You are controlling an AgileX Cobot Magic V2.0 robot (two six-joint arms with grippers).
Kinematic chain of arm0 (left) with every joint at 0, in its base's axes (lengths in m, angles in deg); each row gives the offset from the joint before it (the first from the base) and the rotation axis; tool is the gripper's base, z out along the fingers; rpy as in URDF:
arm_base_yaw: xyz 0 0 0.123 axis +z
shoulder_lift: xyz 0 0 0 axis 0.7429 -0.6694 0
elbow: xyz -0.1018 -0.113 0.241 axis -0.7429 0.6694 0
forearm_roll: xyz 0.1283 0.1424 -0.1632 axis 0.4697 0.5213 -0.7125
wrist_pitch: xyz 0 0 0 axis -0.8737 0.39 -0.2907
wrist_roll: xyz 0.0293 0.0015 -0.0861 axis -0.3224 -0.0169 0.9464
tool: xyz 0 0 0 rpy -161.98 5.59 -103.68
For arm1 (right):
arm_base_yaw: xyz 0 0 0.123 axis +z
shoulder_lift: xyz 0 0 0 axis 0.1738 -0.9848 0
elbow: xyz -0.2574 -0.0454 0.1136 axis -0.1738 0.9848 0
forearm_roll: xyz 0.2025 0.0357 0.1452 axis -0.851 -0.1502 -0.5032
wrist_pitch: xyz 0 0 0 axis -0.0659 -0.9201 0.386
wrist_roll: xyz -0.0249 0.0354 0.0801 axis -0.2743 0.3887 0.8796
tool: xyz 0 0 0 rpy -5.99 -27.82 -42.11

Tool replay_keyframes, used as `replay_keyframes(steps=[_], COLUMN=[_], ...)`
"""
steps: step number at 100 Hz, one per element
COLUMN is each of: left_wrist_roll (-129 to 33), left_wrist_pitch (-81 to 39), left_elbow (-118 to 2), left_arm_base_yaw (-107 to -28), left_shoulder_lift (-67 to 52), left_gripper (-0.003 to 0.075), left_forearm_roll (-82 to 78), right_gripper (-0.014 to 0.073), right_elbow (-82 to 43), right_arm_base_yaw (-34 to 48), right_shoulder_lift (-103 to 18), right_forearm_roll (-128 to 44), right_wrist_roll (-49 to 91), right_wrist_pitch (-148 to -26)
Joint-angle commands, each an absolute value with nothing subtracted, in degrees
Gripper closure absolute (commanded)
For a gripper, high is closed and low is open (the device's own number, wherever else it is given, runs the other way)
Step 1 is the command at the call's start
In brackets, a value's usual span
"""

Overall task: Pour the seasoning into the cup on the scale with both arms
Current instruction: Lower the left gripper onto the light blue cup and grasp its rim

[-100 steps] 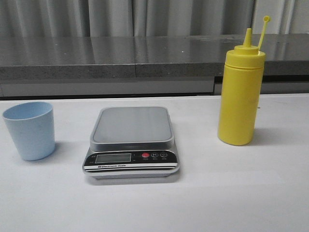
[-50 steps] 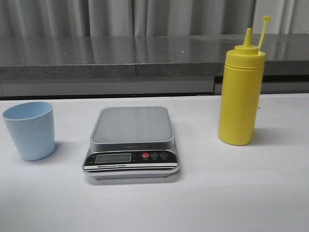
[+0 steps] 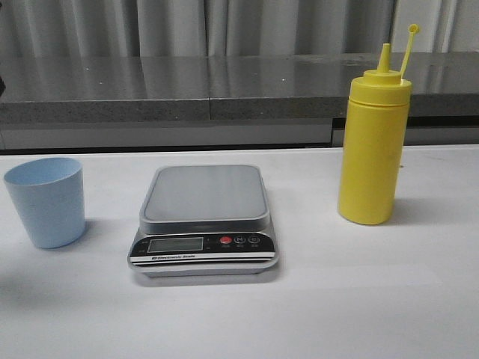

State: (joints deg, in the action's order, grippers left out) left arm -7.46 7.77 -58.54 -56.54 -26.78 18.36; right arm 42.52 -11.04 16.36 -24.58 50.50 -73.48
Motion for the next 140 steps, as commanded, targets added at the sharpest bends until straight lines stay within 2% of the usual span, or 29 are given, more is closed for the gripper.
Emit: replay_keyframes(steps=[1,56,109,140], left_wrist_roll=[-7.34,-7.34,-7.34,-7.34], left_wrist_pitch=[5.94,4.77,-1.14,-0.63], left_elbow=[-61.13,-64.09,-64.21,-65.36], left_arm_base_yaw=[-56.87,-56.87,-56.77,-56.77], left_shoulder_lift=[-27.67,-39.03,-44.11,-46.06], left_gripper=[0.0342,0.0342,0.0342,0.0343], left_forearm_roll=[17.60,17.60,17.60,17.60], right_gripper=[0.0662,0.0662,0.0662,0.0662], right_elbow=[41.68,41.68,41.68,41.68], right_arm_base_yaw=[-11.02,-11.02,-11.02,-11.02], right_shoulder_lift=[17.60,17.60,17.60,17.60], right_forearm_roll=[-24.39,-24.39,-24.39,-24.39], right_wrist_roll=[50.49,50.49,50.49,50.49], right_wrist_pitch=[-68.89,-68.89,-68.89,-68.89])
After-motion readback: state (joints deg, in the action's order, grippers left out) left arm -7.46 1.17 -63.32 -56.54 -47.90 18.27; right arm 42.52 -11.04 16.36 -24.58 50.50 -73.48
